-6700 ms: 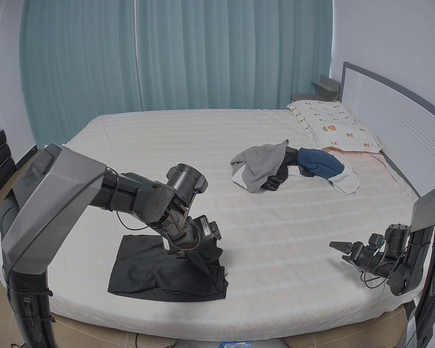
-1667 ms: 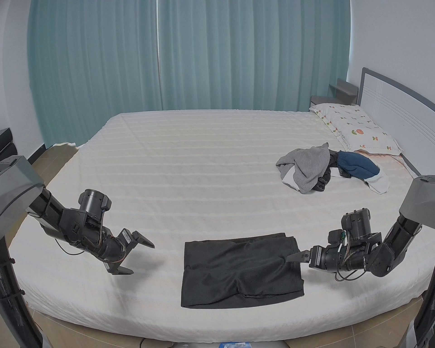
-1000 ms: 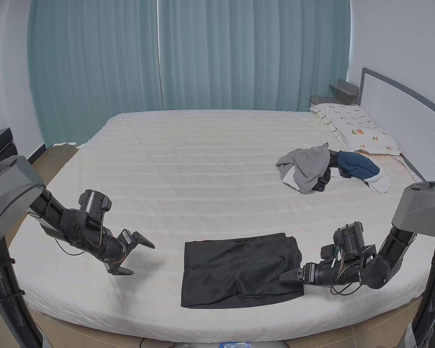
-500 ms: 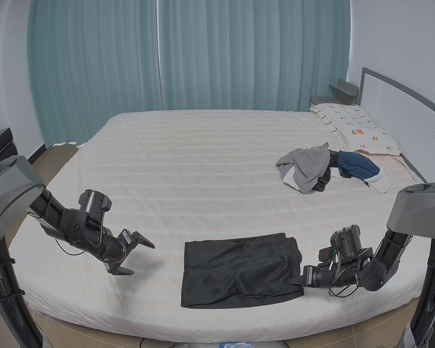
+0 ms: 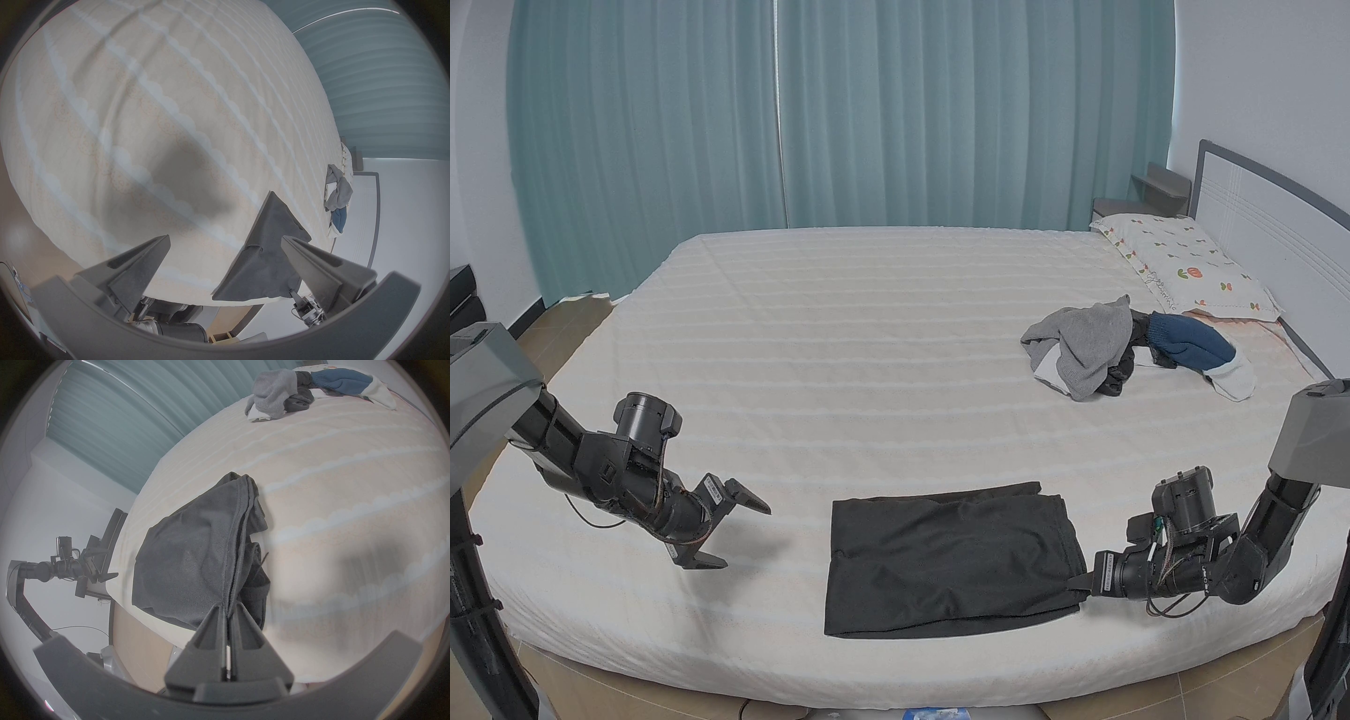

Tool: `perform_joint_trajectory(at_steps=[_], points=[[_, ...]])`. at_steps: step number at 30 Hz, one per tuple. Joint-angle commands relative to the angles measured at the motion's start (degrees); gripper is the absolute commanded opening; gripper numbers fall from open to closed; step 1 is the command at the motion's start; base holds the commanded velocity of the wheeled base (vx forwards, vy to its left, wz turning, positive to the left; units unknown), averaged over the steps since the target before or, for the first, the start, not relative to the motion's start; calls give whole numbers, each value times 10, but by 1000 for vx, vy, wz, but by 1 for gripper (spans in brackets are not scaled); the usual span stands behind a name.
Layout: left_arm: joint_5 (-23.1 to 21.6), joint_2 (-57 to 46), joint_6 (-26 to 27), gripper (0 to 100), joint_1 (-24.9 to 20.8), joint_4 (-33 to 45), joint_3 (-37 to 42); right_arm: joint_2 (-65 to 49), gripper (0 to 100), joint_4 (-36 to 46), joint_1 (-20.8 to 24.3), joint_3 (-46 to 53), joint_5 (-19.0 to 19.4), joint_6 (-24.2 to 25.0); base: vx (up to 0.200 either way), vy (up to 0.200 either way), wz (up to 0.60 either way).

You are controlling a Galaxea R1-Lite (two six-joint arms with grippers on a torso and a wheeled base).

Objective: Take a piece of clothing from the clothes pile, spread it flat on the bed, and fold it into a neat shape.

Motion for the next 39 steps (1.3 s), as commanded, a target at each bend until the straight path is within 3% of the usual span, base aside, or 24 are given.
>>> perform_joint_trajectory(at_steps=[1,12,13,24,34,39], points=[[0,1,0,100,0,0,0,-8,0,-1,-9,12,4,-10,0,0,0],[1,1,0,100,0,0,-1,23,0,-2,-21,15,5,-33,0,0,0],[0,1,0,100,0,0,-2,25,100,-2,-21,15,5,-35,0,0,0],[-2,-3,-9,100,-7,2,-10,-10,100,-41,-33,1,9,-22,0,-36,0],[-1,0,-7,100,-29,1,-16,19,100,-44,-31,-63,5,38,0,-200,0],[-1,5,-4,100,-28,1,-40,40,100,-40,-29,-96,3,68,0,0,0]])
